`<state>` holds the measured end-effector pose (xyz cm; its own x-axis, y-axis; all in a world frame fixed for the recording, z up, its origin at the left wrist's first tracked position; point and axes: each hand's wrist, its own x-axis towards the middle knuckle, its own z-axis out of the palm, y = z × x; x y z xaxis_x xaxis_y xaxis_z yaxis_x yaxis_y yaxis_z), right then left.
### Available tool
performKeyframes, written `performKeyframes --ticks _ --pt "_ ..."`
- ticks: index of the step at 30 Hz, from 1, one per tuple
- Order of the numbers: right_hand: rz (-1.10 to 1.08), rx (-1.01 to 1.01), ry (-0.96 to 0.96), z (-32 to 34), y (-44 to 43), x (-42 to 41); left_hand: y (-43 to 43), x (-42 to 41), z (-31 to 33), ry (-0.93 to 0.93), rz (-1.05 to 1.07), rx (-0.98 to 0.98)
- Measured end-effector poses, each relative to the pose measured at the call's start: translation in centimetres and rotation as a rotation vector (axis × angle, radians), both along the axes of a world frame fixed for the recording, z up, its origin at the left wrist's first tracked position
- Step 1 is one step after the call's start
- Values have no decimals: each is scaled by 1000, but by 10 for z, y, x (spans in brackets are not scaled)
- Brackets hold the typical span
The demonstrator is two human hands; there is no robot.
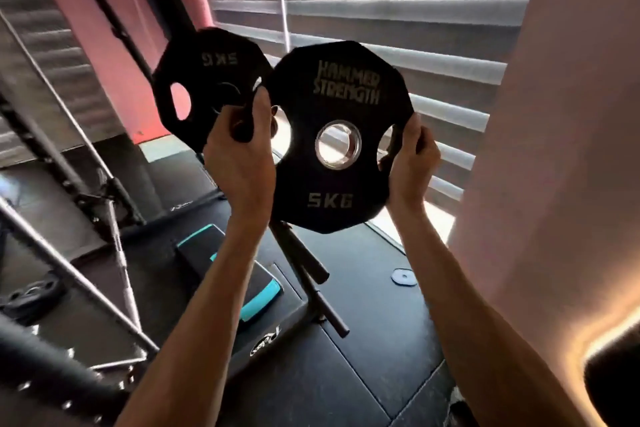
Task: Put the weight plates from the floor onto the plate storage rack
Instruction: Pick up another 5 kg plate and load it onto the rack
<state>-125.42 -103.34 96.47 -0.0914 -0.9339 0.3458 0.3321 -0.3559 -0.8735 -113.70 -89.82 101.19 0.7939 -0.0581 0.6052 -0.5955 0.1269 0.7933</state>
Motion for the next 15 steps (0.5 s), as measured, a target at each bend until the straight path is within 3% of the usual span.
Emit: performKeyframes --ticks 15 --pt "520 -44 38 9 -36 91 8 20 -12 52 524 -55"
